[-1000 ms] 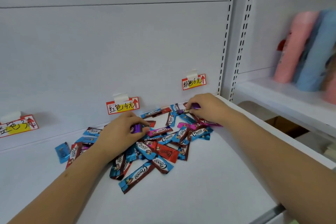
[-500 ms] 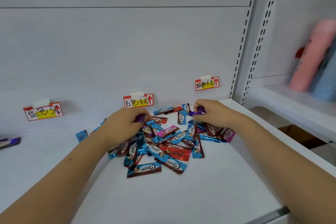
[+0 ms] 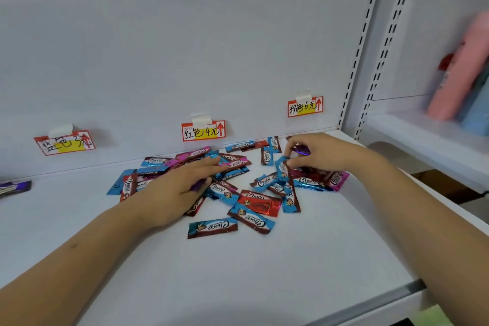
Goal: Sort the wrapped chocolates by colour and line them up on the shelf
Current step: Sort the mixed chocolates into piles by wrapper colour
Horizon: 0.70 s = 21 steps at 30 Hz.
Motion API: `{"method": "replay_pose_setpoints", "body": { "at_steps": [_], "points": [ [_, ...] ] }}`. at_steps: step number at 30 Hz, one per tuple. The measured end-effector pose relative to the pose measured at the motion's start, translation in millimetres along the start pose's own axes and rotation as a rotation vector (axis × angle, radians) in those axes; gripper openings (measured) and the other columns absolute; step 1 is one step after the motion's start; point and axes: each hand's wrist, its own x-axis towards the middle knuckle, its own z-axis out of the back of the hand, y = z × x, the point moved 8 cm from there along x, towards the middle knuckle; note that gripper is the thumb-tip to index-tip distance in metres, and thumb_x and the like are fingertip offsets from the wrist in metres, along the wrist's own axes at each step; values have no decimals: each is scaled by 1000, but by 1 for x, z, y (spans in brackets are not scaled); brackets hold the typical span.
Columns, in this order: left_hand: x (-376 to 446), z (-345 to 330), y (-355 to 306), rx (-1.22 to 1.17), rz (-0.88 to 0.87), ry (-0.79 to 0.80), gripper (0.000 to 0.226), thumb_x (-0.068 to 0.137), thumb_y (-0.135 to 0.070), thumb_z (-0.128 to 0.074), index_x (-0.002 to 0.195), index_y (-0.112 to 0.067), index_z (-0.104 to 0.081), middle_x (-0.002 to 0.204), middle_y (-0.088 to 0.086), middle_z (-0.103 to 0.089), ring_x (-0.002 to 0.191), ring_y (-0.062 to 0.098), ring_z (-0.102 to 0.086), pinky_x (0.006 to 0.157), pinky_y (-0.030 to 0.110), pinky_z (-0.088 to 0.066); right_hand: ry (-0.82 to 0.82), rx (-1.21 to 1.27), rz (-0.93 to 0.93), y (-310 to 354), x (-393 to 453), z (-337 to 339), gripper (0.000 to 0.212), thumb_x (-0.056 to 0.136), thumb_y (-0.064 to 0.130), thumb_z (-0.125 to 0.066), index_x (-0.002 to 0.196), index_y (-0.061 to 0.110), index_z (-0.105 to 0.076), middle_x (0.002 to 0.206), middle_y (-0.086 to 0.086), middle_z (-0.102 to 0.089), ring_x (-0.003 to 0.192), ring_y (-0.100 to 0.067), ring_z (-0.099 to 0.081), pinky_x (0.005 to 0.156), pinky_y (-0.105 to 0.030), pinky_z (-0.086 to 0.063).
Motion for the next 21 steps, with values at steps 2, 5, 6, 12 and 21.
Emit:
{"method": "replay_pose_setpoints", "body": {
  "at_steps": [2,5,6,12,21],
  "points": [
    [-7,9,0,-54,10,-44,50,105,-20,-38,144,-50,-35,152,-35,-18,139,-8,-15,118,28,-20,-109,7,-1,-5,2,6,26,92,40,-63,115,29,-60,113,7,-62,82,-1,-51,63,-13,-33],
    [-17,31,14,-120,75,-157,53,101,-6,-40,137,-44,-48,146,-23,-42,137,2,-34,113,32,-35,-194,115,41,4,-2,16,31,92,43,-62,119,32,-54,98,12,-59,78,-2,-51,63,-11,-34],
    [-20,36,22,-116,112,-169,53,101,-4,-39,134,-43,-51,141,-19,-47,132,4,-40,108,30,-39,-169,162,65,12,-4,17,34,89,49,-63,118,36,-53,89,13,-56,74,-3,-51,63,-15,-37],
    [-32,9,46,157,257,53,48,106,-26,-34,149,-45,-27,163,-11,-11,151,17,-7,123,41,-9,134,6,116,58,-2,-31,58,83,68,-56,133,40,-45,125,16,-51,105,-5,-50,84,-22,-40],
    [-33,26,14,-178,54,-104,49,105,-17,-37,146,-43,-37,152,-26,-26,141,-5,-17,118,21,-15,-45,10,218,94,5,-35,80,81,80,-40,148,39,-26,146,6,-41,124,-11,-47,101,-36,-46]
  ]
}}
